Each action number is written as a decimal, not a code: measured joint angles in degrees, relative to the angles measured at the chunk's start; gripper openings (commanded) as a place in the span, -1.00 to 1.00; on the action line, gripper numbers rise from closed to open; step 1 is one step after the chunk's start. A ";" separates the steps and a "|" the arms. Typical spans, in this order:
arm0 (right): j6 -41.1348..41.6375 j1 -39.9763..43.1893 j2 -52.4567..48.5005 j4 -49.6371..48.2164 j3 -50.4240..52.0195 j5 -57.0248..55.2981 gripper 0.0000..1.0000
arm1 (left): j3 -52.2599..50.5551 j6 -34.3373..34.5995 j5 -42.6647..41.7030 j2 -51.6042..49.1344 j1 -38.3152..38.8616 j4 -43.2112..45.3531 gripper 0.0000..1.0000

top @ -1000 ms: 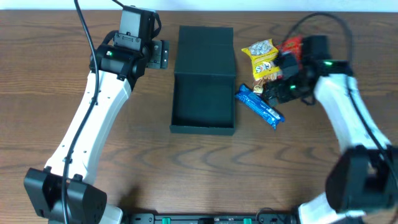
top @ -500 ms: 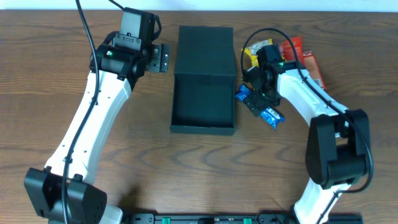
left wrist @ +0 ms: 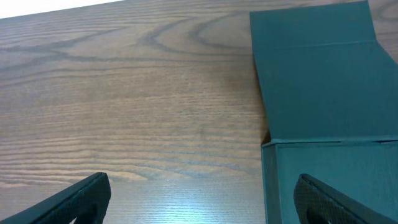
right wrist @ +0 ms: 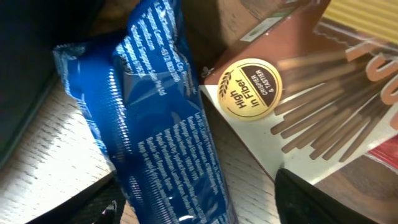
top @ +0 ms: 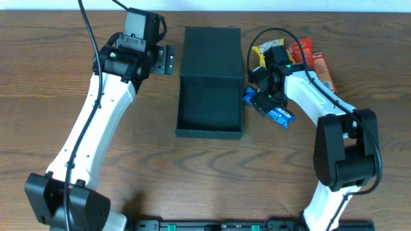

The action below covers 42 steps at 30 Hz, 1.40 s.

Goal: Pack container
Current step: 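Grasp the blue snack bar with the right gripper and lift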

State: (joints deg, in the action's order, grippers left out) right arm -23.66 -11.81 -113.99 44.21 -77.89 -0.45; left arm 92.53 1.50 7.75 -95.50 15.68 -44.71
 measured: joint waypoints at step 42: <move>3.39 -0.02 -0.72 -3.08 1.95 4.76 -0.06 | 0.00 0.17 0.13 0.00 -4.68 -0.31 0.91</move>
State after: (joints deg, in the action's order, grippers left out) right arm -20.27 -11.84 -114.72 41.12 -75.94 4.32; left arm 92.53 1.67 7.88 -95.50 11.00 -45.01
